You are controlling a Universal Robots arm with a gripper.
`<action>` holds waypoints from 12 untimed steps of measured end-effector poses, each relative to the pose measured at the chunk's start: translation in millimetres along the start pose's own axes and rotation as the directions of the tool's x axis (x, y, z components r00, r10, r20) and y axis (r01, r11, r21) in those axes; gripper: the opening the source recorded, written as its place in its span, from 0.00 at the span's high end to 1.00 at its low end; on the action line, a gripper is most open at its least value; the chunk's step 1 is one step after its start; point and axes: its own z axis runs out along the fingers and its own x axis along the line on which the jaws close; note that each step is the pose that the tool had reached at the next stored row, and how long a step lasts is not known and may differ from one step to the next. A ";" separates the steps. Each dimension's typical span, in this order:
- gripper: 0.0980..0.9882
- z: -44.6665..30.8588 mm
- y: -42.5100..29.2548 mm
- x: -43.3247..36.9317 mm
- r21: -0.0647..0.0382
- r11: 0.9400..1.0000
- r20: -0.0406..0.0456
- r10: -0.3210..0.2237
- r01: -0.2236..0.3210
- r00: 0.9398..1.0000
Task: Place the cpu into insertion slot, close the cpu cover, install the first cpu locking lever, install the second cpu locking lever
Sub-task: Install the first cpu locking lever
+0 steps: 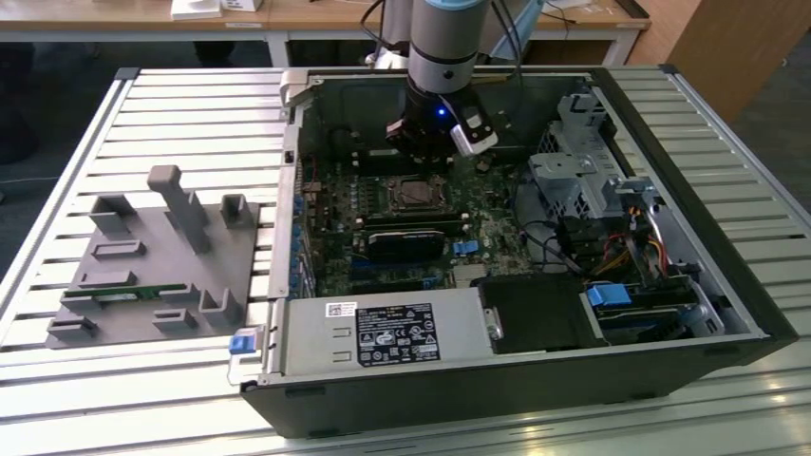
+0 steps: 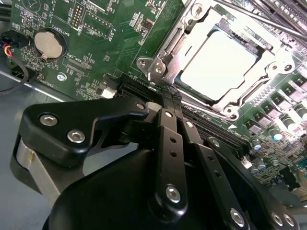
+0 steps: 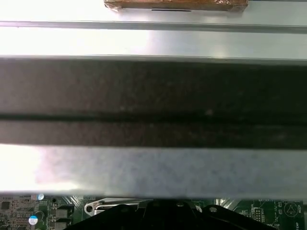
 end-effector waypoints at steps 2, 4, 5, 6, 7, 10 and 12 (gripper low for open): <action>0.99 0.0 0.0 0.0 0.000 1.000 0.000 0.000 0.000 1.000; 0.99 -0.1 0.1 0.0 0.004 1.000 0.000 0.000 0.000 1.000; 0.99 0.0 0.2 0.0 0.009 1.000 0.000 0.000 0.000 1.000; 0.99 0.2 0.3 0.0 0.013 1.000 0.000 0.000 0.000 1.000; 0.99 0.3 0.6 0.0 0.016 1.000 0.000 0.000 0.000 1.000; 0.99 0.9 1.5 0.0 0.021 1.000 0.000 0.000 0.000 1.000; 0.99 1.3 2.3 0.1 0.024 1.000 0.000 0.000 0.000 1.000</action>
